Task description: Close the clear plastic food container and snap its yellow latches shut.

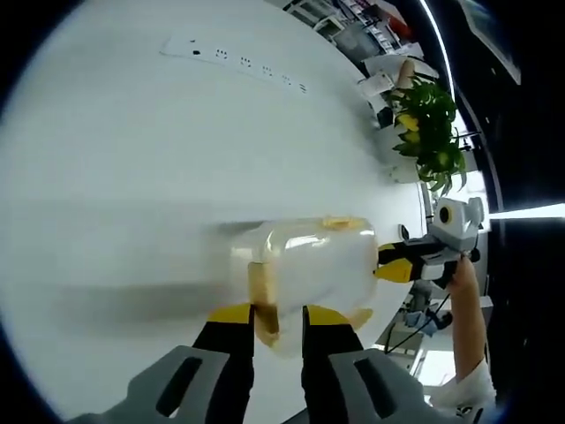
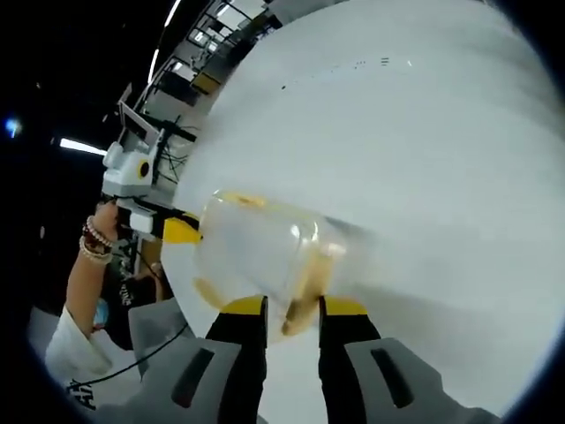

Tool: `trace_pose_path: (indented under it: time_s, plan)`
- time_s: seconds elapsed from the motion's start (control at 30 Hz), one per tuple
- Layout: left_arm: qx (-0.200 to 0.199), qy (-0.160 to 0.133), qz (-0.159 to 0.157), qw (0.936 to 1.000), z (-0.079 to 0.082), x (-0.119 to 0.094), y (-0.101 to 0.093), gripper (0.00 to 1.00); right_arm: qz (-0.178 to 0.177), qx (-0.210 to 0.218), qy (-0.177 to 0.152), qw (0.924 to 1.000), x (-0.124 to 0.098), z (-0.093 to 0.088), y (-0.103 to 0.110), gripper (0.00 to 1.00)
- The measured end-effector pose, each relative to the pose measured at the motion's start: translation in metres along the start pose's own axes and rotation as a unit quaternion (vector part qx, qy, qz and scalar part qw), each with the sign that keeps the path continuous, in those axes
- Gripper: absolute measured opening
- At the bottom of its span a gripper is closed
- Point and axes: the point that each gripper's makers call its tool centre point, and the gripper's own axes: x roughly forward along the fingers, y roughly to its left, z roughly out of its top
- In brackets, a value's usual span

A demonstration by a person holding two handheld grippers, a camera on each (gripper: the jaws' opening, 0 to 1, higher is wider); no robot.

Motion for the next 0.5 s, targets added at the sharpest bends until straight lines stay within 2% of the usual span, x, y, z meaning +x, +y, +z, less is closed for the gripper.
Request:
trace_pose_path:
  time_s: [0.03,0.1,0.3,0.33,0.37,0.43,0.5]
  plan:
    - [-0.001,0.000,-0.001,1.0000,0.0000,-0.0005,0.0003,0.12,0.011,0.020,-0.008,0.9997,-0.0002,0.0009,-0.0009,0.17]
    - [-0.001,0.000,-0.002,1.0000,0.0003,-0.0013,0.0010,0.12,0.023,0.026,-0.015,0.9993,-0.0001,0.0011,-0.0023,0.16]
    - [-0.001,0.003,0.002,1.0000,0.0017,-0.0029,0.0018,0.13,0.016,0.023,-0.014,0.9995,0.0003,-0.0005,0.0006,0.14]
    - [0.001,0.003,0.003,1.0000,0.0018,-0.0033,0.0024,0.13,0.019,0.031,-0.014,0.9992,0.0004,0.0003,-0.0007,0.14]
    - [0.000,0.002,0.002,1.0000,0.0020,-0.0041,0.0035,0.13,0.042,0.034,-0.015,0.9984,0.0008,0.0000,0.0035,0.12]
    - [-0.005,-0.001,-0.003,1.0000,0.0021,-0.0043,0.0039,0.15,0.036,0.065,-0.021,0.9970,0.0049,0.0006,-0.0054,0.12]
    - [-0.010,-0.001,-0.010,0.9999,0.0019,-0.0034,0.0038,0.16,0.035,0.050,-0.020,0.9979,0.0054,-0.0002,-0.0050,0.12]
